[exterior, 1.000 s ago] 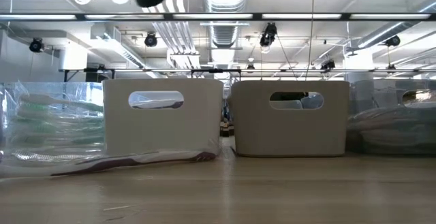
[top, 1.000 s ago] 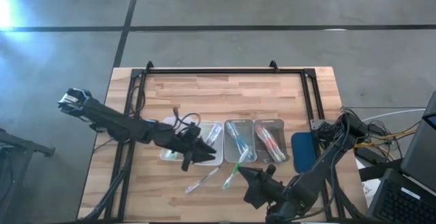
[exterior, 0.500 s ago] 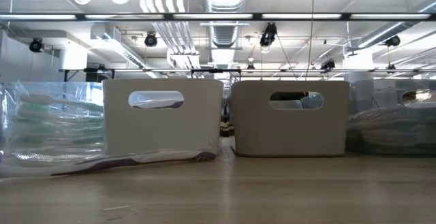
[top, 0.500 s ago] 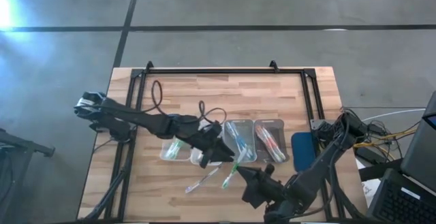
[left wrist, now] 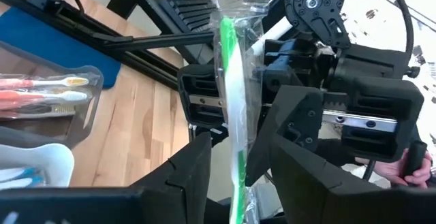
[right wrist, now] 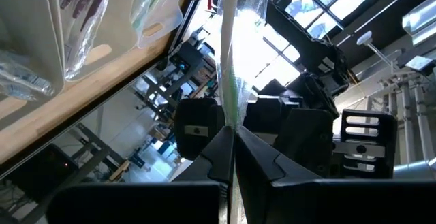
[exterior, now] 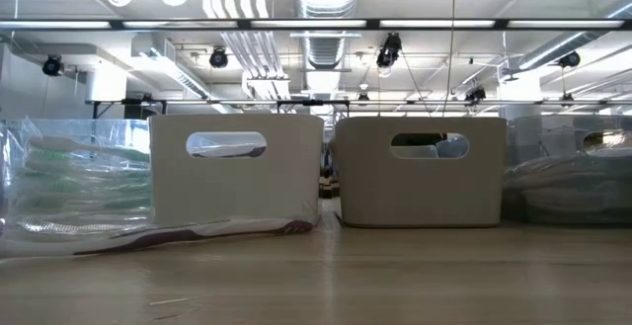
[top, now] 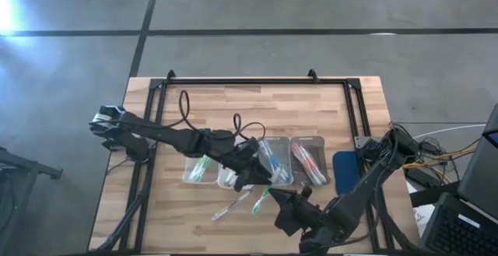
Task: Pick & Place Toothbrushes
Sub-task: Put the green toothbrush into the transparent bin
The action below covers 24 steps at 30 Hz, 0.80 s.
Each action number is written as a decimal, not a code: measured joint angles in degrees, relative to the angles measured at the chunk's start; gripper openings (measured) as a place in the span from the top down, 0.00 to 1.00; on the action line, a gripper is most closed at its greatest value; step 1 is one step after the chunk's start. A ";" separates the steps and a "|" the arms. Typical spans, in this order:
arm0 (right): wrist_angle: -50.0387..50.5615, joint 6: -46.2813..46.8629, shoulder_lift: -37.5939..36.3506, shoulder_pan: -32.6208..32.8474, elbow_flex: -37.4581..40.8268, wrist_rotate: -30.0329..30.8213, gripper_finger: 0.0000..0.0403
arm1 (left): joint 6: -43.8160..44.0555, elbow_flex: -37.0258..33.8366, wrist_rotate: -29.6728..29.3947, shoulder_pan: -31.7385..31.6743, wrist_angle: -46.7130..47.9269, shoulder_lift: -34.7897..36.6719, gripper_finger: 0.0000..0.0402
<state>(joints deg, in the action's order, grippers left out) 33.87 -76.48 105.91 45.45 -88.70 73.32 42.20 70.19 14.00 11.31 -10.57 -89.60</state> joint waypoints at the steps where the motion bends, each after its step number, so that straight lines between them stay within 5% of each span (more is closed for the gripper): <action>1: -0.02 -0.01 0.00 -0.23 0.00 0.00 0.98 | 0.09 0.00 0.00 -0.08 -0.04 -0.06 0.62; 11: -0.22 -0.05 0.00 -3.01 -0.01 0.00 0.98 | 0.06 0.00 -0.02 -0.72 -0.13 -0.39 0.66; 21: -0.37 -0.23 -0.04 -3.25 -0.01 -0.24 0.98 | -0.03 -0.04 -0.12 -1.11 -0.20 -0.39 0.93; 24: -0.39 -0.20 -0.04 -3.32 -0.01 -0.24 0.96 | -0.05 -0.04 -0.11 -1.11 -0.37 -0.39 0.93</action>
<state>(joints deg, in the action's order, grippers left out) 33.47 -76.69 105.86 42.13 -88.71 73.08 42.15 70.15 13.89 10.20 -10.94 -90.00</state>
